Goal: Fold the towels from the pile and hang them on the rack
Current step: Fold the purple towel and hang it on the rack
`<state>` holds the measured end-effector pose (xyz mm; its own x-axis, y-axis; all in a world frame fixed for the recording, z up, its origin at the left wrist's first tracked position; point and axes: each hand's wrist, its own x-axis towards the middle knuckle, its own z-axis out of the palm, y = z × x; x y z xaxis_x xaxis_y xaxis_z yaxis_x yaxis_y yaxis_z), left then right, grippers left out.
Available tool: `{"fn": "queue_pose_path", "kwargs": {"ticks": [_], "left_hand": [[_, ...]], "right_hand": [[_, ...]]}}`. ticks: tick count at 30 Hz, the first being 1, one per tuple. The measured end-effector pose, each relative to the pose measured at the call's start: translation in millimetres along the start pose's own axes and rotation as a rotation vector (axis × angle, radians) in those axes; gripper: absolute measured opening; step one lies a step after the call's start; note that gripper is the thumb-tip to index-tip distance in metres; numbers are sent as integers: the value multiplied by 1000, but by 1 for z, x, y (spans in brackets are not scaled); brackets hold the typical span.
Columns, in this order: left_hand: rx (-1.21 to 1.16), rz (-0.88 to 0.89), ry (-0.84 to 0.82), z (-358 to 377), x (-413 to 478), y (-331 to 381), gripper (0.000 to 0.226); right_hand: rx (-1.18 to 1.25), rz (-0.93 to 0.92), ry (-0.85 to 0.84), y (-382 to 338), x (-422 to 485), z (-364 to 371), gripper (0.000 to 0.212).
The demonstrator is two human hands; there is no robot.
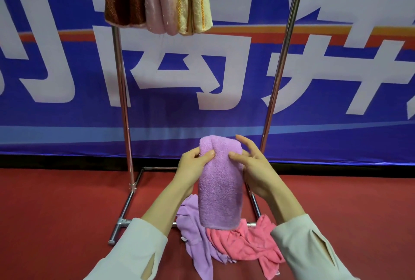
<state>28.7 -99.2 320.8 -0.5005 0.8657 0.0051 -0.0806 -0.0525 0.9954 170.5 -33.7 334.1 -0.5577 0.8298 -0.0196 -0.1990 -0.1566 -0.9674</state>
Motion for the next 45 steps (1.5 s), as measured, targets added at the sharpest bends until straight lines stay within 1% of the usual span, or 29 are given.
{"fn": "queue_pose_path", "kwargs": {"ticks": [2,4,6,7,11,14,17,19,21,23,25,28,30,33,36,38,41,43,45], "left_hand": [[-12,-37,18,1,0,1,21],[-25,-68,33,0,1,3,30],[-61,-101,1,-1,-2,6,40],[-95,-119,-19,-1,-3,8,41],[-220,-188,-48,1,-5,11,37],[-320,-193,-118,4,-8,13,42],[-344,-175,-159,4,-10,12,50],[-328,-180,-183,2,-10,13,51],[-232,-191,-195,0,-11,14,55],[-90,-197,-182,1,-13,14,68],[-25,-176,-157,4,-11,14,75],[22,-115,-132,4,-9,13,75],[11,-78,-102,3,-8,12,69],[-30,-57,-27,2,-9,11,60],[-37,-28,1,3,-8,8,55],[-79,-57,27,5,-7,9,49],[-243,-156,10,7,-8,12,44],[-274,-211,-47,6,-9,12,53],[-275,-256,-101,4,-12,12,66]], "right_hand": [[-8,-19,7,2,2,-1,53],[-14,-36,17,3,2,0,53],[-27,-40,25,4,2,-1,53],[-35,-34,28,4,2,-1,53],[-44,32,39,4,1,-5,51],[-44,95,32,7,2,-5,43],[-33,139,5,15,6,-3,38],[-15,141,-13,17,8,-4,40],[5,119,-20,19,10,-6,42],[17,105,-46,22,11,-10,45],[36,102,-63,22,12,-12,50],[115,94,-23,20,12,-12,49],[145,88,17,17,12,-12,45],[73,73,67,15,11,-9,37],[63,68,118,15,11,-8,33],[68,80,132,15,12,-9,31],[0,86,100,13,9,-11,28],[-81,84,74,12,6,-11,26],[-98,102,59,11,4,-10,27]]}}
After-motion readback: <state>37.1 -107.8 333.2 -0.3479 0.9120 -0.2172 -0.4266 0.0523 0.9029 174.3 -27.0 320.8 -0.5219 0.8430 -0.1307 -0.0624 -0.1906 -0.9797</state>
